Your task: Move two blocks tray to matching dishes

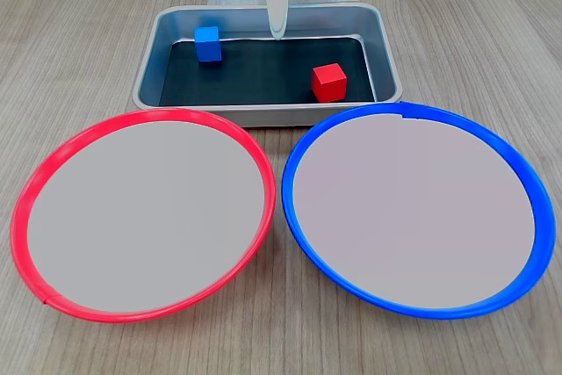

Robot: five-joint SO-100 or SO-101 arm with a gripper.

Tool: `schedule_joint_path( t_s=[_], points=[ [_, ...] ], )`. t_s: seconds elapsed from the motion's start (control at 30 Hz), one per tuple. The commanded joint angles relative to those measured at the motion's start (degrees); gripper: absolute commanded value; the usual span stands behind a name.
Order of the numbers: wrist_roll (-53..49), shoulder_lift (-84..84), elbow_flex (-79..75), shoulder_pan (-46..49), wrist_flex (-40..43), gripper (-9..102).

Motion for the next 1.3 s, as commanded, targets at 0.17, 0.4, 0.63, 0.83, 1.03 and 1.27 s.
schedule_joint_path(
  t_s=[0.17, 0.4, 0.63, 0.83, 1.03, 1.27],
  points=[
    [-0.26, 1.41, 0.09, -0.26, 0.26, 0],
    [-0.26, 1.41, 0.09, -0.26, 0.26, 0],
    [-0.35, 1.41, 0.09, -0.44, 0.44, 0],
    [-12.74, -3.6, -4.75, -3.78, 3.6, 9],
    [-23.73, -28.65, -24.52, -3.52, 13.36, 0],
    [-17.93, -57.83, -39.29, -7.82, 11.51, 21]
  ],
)
